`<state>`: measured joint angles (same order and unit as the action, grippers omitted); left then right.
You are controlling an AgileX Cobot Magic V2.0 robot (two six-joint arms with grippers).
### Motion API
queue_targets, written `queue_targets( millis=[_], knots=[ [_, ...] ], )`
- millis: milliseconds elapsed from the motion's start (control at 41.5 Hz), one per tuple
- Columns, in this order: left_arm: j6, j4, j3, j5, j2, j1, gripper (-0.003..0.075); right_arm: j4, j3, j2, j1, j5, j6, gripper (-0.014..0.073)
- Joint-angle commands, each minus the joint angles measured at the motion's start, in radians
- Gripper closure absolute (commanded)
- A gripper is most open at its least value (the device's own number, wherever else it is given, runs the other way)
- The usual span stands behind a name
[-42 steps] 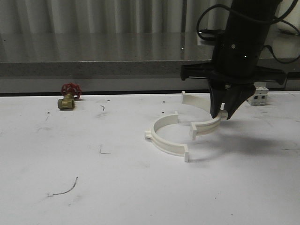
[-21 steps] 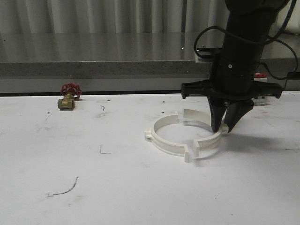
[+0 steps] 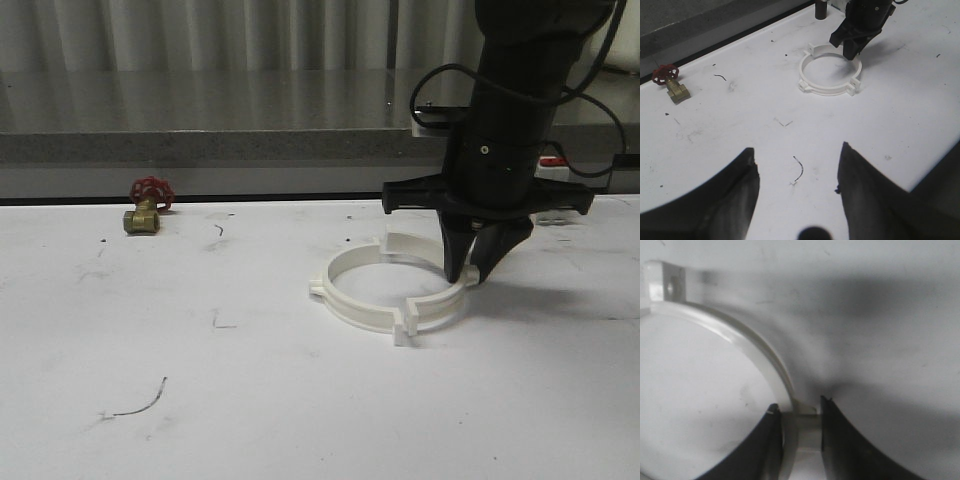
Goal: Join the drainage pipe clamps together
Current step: 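Press the held half onto the placed half to close the ring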
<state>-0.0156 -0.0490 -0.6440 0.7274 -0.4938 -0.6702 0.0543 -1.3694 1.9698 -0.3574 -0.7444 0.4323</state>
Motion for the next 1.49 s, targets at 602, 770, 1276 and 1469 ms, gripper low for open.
queue_targets(
  millis=[602, 770, 1276, 1469],
  knots=[
    [0.005, 0.006, -0.026, -0.073, -0.006, -0.002, 0.0365, 0.022, -0.021, -0.035, 0.0, 0.033, 0.0, 0.0406],
    [0.005, 0.006, -0.026, -0.073, -0.006, -0.002, 0.0365, 0.022, -0.022, -0.023, 0.0, 0.038, 0.0, 0.0406],
    [0.005, 0.006, -0.026, -0.073, -0.006, -0.002, 0.0365, -0.007, -0.024, -0.018, 0.0, 0.056, 0.0, 0.0406],
    [0.005, 0.006, -0.026, -0.073, -0.006, -0.002, 0.0365, -0.01, -0.024, -0.018, 0.0, 0.059, 0.0, 0.0406]
  ],
)
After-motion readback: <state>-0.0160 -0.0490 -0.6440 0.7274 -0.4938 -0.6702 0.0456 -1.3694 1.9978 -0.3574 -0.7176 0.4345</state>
